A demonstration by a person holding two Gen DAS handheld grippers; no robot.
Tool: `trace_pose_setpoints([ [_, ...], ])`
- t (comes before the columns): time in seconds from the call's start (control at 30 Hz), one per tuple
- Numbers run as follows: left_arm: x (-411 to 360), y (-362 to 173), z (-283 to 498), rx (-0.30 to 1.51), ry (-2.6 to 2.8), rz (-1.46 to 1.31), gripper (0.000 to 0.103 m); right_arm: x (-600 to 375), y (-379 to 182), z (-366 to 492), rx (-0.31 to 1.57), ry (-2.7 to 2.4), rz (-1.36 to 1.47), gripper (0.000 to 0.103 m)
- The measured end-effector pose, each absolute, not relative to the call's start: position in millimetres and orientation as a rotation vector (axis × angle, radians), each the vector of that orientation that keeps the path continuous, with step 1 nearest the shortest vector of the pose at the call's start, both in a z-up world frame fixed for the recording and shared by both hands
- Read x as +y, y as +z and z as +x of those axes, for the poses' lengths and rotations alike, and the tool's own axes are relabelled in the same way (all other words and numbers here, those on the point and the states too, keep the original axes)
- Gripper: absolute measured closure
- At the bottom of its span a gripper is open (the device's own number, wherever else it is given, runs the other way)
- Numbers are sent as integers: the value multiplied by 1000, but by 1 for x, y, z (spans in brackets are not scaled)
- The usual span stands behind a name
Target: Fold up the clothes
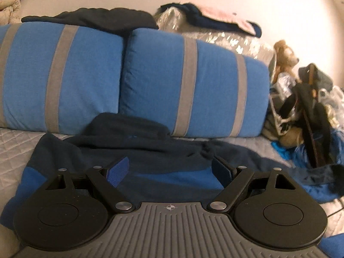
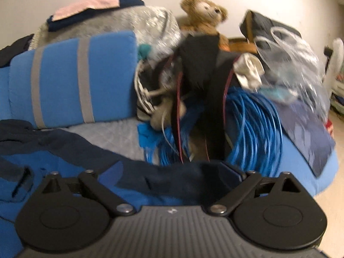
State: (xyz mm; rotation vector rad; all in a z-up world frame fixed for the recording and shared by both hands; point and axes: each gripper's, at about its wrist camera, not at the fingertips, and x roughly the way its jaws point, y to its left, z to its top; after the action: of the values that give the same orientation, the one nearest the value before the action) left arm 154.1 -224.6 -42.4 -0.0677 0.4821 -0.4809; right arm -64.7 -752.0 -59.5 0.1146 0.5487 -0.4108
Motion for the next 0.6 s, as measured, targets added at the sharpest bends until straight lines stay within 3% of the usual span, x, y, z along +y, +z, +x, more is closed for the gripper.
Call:
trace_pose_setpoints([
  [0.6, -223, -49, 155, 523, -482, -100, 18, -757, -96, -76, 624, -472, 198, 6],
])
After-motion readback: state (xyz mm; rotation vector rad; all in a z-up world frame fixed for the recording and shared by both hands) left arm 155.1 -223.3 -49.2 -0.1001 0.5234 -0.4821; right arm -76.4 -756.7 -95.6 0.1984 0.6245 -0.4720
